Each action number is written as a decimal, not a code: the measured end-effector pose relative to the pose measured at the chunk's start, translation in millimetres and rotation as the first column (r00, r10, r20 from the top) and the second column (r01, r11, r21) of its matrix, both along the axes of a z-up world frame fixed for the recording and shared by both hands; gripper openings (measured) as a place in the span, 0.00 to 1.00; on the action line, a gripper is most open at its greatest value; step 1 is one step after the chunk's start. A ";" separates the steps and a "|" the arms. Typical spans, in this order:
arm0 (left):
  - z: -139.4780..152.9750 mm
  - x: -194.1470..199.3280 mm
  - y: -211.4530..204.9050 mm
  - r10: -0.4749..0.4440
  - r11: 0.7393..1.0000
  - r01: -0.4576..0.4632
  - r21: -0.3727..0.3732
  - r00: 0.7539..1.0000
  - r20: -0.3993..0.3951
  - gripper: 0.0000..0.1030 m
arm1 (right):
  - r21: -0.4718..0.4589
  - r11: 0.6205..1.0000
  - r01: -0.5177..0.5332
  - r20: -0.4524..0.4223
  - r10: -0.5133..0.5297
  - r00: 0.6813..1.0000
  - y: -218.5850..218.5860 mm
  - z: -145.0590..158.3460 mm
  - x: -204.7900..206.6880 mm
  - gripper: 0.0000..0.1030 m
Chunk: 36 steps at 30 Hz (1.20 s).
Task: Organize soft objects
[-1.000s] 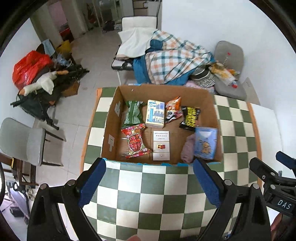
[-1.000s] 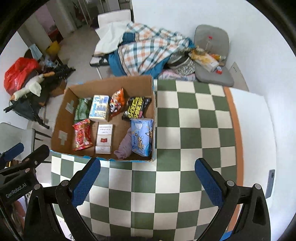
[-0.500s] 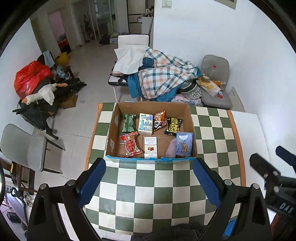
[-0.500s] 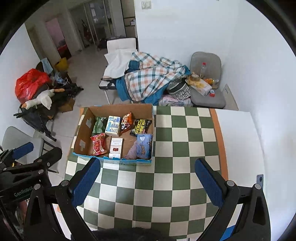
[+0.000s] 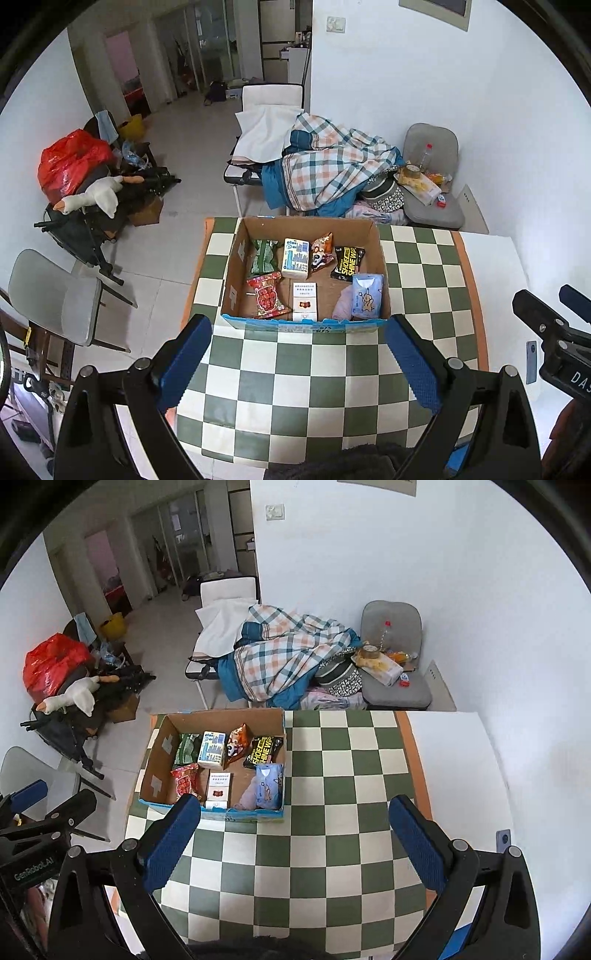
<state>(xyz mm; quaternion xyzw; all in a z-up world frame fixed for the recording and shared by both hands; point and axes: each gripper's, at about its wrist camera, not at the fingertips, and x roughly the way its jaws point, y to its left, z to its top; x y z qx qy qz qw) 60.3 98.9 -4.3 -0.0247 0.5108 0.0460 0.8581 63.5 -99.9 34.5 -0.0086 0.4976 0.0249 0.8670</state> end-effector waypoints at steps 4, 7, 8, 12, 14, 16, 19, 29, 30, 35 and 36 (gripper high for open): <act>1.4 -0.6 -1.5 -0.003 1.000 0.003 0.004 1.000 0.000 0.94 | -0.001 1.000 -0.007 0.007 0.007 1.000 0.7 2.7 -0.7 1.00; 1.0 -0.4 -2.0 0.000 1.000 0.000 0.002 1.000 0.003 0.94 | -0.002 1.000 -0.003 0.001 0.003 1.000 0.8 3.2 -0.7 1.00; 1.0 -0.4 -2.3 -0.001 1.000 0.001 0.003 1.000 0.003 0.94 | -0.002 1.000 0.000 -0.001 0.000 1.000 0.2 3.7 -0.9 1.00; 1.6 0.1 -3.1 -0.002 1.000 0.002 0.000 1.000 0.005 0.94 | -0.005 1.000 -0.002 0.000 0.002 1.000 0.8 3.3 -1.3 1.00; 2.3 0.8 -3.5 -0.004 1.000 0.004 -0.002 1.000 0.005 0.94 | -0.005 1.000 0.000 0.003 0.000 1.000 0.3 3.6 -1.8 1.00; 3.3 1.6 -3.2 -0.004 1.000 0.004 -0.006 1.000 0.005 0.94 | -0.007 1.000 -0.002 0.003 0.002 1.000 0.1 3.3 -1.2 1.00; 7.1 2.8 -3.1 -0.010 1.000 0.010 -0.011 1.000 0.006 0.94 | -0.015 1.000 -0.002 0.006 0.002 1.000 0.5 4.1 -1.8 1.00; 9.9 8.2 -3.5 -0.022 1.000 0.022 -0.007 1.000 0.011 0.94 | -0.015 1.000 0.008 0.006 -0.007 1.000 -2.9 5.0 1.4 1.00; 9.8 7.9 -3.5 -0.020 1.000 0.020 -0.009 1.000 0.010 0.94 | -0.018 1.000 0.007 0.005 -0.007 1.000 -2.8 5.1 1.6 1.00; 10.1 9.3 -3.4 -0.022 1.000 0.022 -0.010 1.000 0.012 0.94 | -0.015 1.000 0.007 0.005 -0.006 1.000 -2.5 4.9 2.0 1.00; 9.9 9.3 -3.2 -0.022 1.000 0.022 -0.010 1.000 0.012 0.94 | -0.015 1.000 0.005 0.004 -0.005 1.000 -2.5 4.8 2.0 1.00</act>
